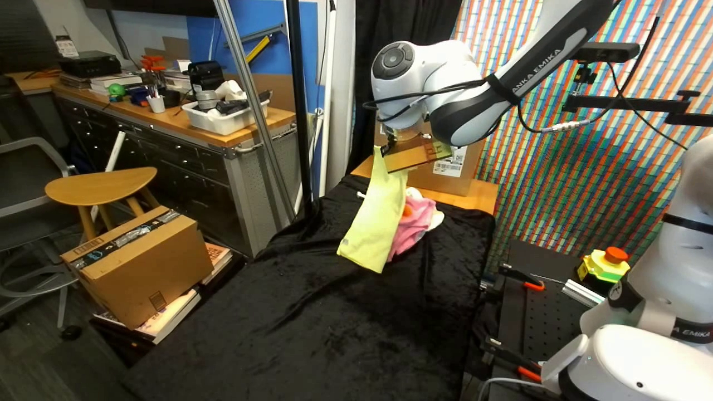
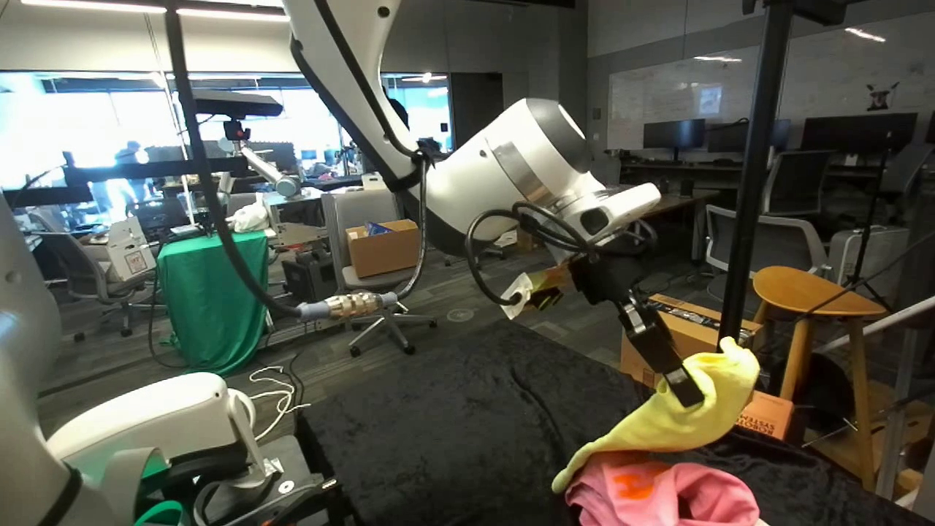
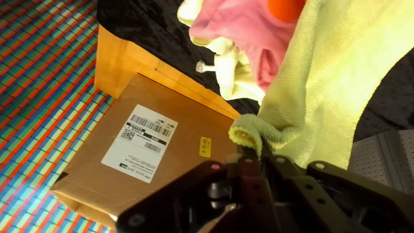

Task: Pick up the clothes and fruit plush toy and put them in one place

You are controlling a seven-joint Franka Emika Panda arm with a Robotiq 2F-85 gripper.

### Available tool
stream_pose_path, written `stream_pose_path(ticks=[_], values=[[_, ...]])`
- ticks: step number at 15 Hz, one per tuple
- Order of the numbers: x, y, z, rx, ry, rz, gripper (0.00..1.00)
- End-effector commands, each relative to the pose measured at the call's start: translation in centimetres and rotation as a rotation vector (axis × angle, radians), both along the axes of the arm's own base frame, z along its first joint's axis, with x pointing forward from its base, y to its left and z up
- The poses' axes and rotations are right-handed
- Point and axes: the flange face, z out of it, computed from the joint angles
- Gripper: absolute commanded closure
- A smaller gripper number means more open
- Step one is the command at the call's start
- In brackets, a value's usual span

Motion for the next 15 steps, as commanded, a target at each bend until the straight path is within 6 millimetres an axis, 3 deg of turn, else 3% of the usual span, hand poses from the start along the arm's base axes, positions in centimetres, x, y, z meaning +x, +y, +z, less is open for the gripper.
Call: stream_pose_path(ticks=[1,6,12,13,15], values=[[0.9,-3.2,0.8,0.061,-0.069,-0.159,0.96],[2.2,-7.7,1.4,0.165,-0.108,-0.371,0.96],[4.0,-12.6,0.6,0.284,-0.129,-0.567,0.94],[4.2,-12.9,0.3,0.298,-0.121,-0.575,0.70],[4.5,-13.1,-0.3,0.317,-0.099,-0.574,0.66]])
